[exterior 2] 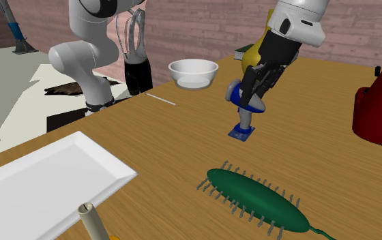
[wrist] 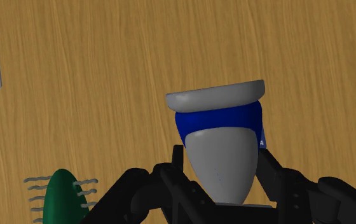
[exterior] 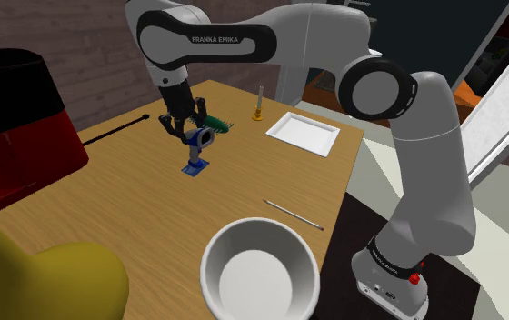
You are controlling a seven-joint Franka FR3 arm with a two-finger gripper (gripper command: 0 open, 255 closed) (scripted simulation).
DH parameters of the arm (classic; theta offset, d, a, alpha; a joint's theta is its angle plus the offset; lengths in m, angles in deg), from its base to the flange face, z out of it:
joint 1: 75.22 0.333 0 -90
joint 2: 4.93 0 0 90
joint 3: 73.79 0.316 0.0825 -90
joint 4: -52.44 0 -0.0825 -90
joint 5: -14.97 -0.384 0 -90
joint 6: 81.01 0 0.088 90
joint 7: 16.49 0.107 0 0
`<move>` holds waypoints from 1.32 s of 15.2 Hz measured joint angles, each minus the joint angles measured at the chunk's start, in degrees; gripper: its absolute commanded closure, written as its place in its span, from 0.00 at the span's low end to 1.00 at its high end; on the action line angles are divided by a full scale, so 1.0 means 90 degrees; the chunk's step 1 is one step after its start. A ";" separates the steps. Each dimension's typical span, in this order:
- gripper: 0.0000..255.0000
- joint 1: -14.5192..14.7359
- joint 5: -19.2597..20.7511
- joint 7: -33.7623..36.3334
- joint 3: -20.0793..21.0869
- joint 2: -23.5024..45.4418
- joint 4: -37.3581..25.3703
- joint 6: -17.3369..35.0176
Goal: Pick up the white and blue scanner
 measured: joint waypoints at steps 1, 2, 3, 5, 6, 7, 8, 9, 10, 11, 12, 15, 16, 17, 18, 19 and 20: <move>1.00 -0.0001 0.0000 0.0000 0.0000 -0.0002 0.0003 0.0002; 1.00 -0.0001 -0.0001 0.0000 0.0000 -0.0003 0.0006 0.0003; 1.00 -0.0002 -0.0001 0.0000 0.0000 -0.0005 0.0008 0.0004; 1.00 0.0007 -0.0002 0.0000 0.0002 -0.0005 -0.0033 -0.0040; 1.00 0.0034 0.0008 -0.0010 -0.0002 0.0042 -0.0184 -0.0142; 1.00 0.0040 0.0007 -0.0020 -0.0002 0.0034 -0.0253 -0.0217; 1.00 0.0047 0.0009 -0.0031 -0.0004 0.0040 -0.0325 -0.0281; 1.00 0.0072 0.0016 -0.0042 -0.0006 0.0067 -0.0469 -0.0395; 1.00 0.0103 0.0026 -0.0050 -0.0010 0.0106 -0.0630 -0.0514; 1.00 0.0131 0.0034 -0.0056 -0.0012 0.0140 -0.0768 -0.0615; 1.00 0.0162 0.0050 -0.0076 -0.0021 0.0202 -0.0961 -0.0743; 1.00 0.0269 0.0097 -0.0125 -0.0047 0.0383 -0.1538 -0.1125; 1.00 0.0286 0.0103 -0.0139 -0.0051 0.0395 -0.1645 -0.1222; 1.00 0.0352 0.0134 -0.0163 -0.0069 0.0523 -0.1953 -0.1391; 1.00 0.0390 0.0149 -0.0181 -0.0080 0.0576 -0.2145 -0.1527; 1.00 0.0484 0.0192 -0.0220 -0.0111 0.0754 -0.2573 -0.1758; 1.00 0.0523 0.0212 -0.0249 -0.0129 0.0842 -0.2784 -0.1878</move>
